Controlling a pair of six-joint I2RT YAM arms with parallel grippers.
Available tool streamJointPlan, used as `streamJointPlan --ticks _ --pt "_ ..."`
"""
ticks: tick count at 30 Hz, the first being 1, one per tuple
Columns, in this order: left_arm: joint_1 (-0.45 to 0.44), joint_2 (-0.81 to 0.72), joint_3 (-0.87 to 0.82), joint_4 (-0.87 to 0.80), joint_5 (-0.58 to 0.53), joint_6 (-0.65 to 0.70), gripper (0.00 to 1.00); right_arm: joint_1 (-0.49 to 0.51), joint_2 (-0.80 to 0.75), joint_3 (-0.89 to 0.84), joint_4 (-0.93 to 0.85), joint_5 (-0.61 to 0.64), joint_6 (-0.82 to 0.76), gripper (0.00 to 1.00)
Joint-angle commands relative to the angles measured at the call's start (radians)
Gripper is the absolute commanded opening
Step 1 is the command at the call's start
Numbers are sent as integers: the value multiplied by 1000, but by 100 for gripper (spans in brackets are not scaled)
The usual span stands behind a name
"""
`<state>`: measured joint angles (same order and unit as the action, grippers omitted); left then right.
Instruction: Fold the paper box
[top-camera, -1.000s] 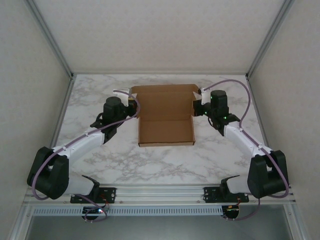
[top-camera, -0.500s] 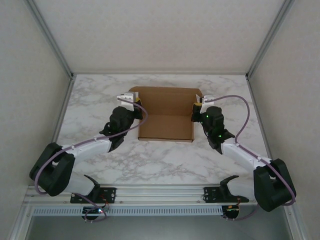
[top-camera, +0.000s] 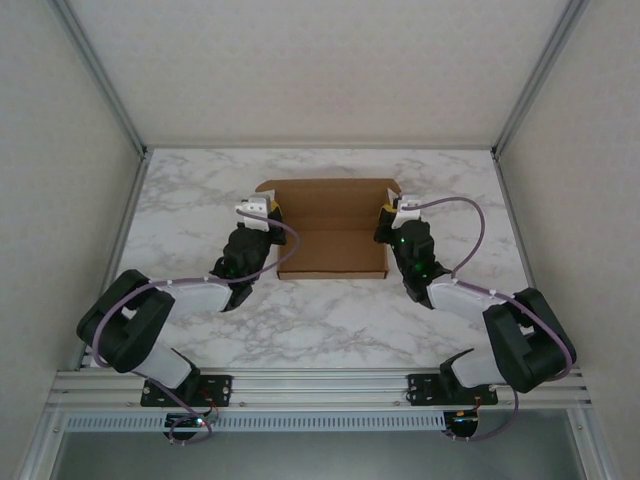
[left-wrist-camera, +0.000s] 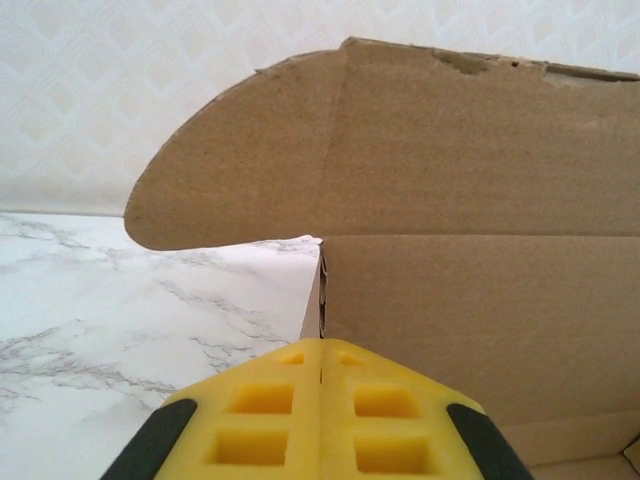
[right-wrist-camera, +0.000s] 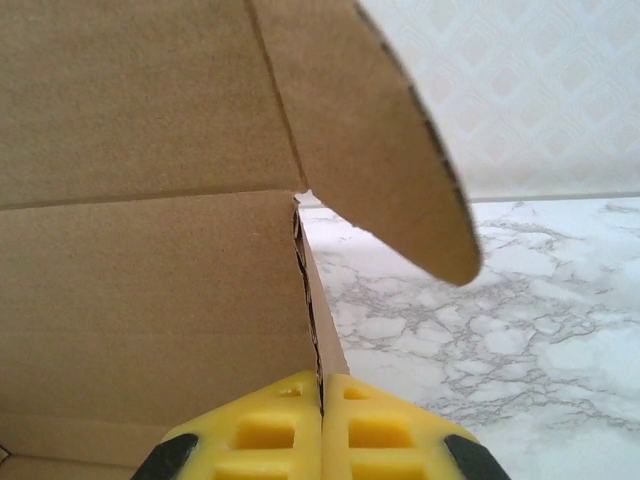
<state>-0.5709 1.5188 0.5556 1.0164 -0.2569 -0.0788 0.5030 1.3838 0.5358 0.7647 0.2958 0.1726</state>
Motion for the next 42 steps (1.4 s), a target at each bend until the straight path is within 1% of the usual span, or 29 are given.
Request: streamJointPlan --ticks 1,4,7,10,14,16,19,21,23,27,33,42 --pt "-18 11 -25 107 -33 -36 0 20 13 -21 98 16 16 1" --pt "-25 25 -16 109 -25 -33 0 26 14 -34 117 0 16 1" --pt "-36 30 -17 133 -29 -15 0 35 11 -27 98 8 20 2" --pt "-38 52 -16 182 -53 -8 0 42 28 -13 121 50 47 2" --pt "-38 112 14 246 -93 16 0 48 93 60 136 125 72 1" --pt "-34 146 27 281 -107 36 0 48 129 102 145 144 68 1" --pt "-22 191 47 331 -97 61 0 48 204 161 159 129 36 3" --pt "-11 217 56 355 -71 75 0 48 249 180 184 103 6 4" --pt "-5 231 56 371 -64 80 0 47 280 178 213 85 -2 4" --pt "3 249 42 388 -42 100 0 48 312 161 228 -1 -46 5" --pt "-1 259 -4 413 -22 62 0 47 309 108 234 -71 -65 5" --pt "-51 254 -89 431 -38 59 0 47 265 8 254 -97 -58 4"
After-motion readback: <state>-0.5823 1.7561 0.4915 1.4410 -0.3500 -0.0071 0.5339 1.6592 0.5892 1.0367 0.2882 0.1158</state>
